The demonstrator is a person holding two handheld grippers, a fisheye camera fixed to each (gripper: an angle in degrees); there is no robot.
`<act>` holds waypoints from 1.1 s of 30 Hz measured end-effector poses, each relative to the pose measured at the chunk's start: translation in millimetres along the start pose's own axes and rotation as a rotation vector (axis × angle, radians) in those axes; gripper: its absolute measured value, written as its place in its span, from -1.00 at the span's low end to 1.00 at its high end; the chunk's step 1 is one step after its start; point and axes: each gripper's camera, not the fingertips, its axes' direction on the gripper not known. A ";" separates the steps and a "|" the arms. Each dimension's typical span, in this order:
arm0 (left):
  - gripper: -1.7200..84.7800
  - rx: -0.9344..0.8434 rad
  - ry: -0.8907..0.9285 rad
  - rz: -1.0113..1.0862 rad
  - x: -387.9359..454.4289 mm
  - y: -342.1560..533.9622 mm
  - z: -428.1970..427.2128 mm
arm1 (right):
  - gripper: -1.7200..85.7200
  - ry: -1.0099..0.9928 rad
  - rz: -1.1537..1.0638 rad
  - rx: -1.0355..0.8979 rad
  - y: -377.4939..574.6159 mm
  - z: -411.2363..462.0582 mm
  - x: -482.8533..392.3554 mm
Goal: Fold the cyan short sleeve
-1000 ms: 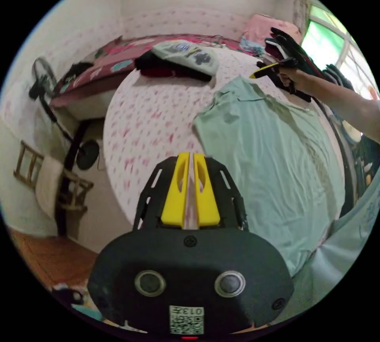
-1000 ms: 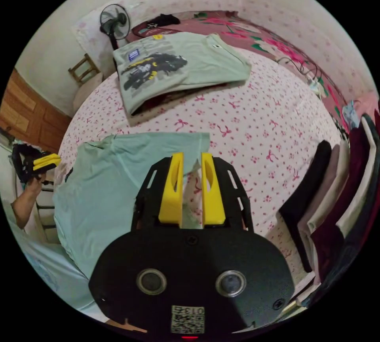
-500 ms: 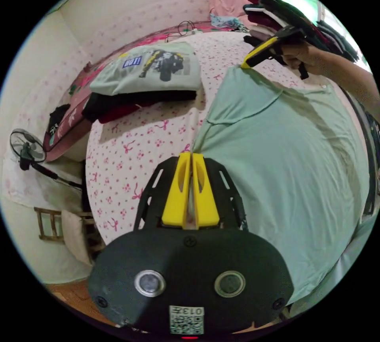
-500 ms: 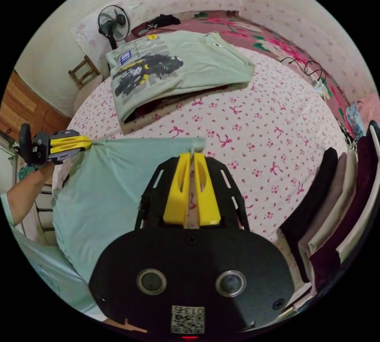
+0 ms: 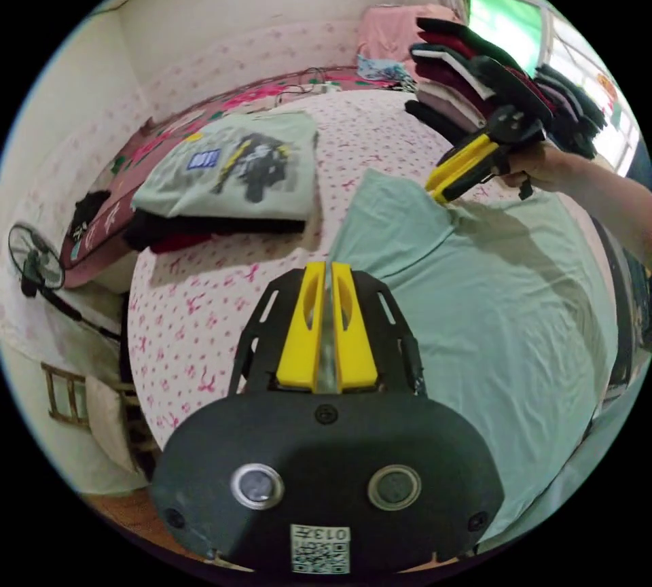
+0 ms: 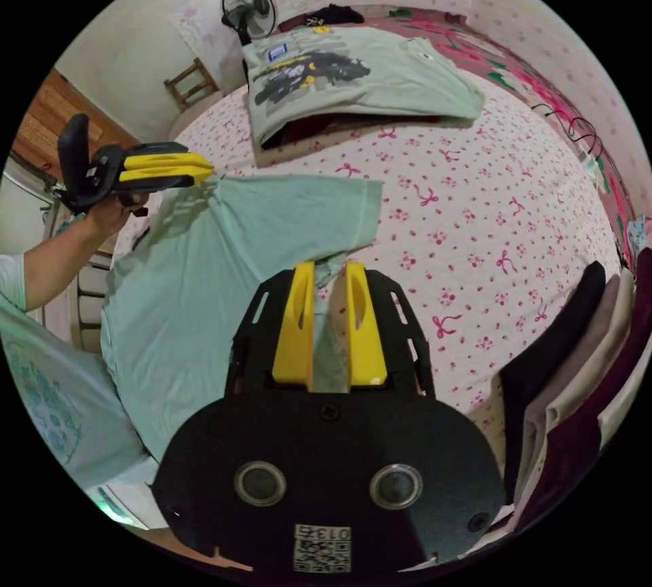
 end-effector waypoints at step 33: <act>-0.96 -0.013 -0.036 0.279 183.0 11.0 52.6 | -0.96 0.470 0.656 0.017 368.5 -86.3 8.4</act>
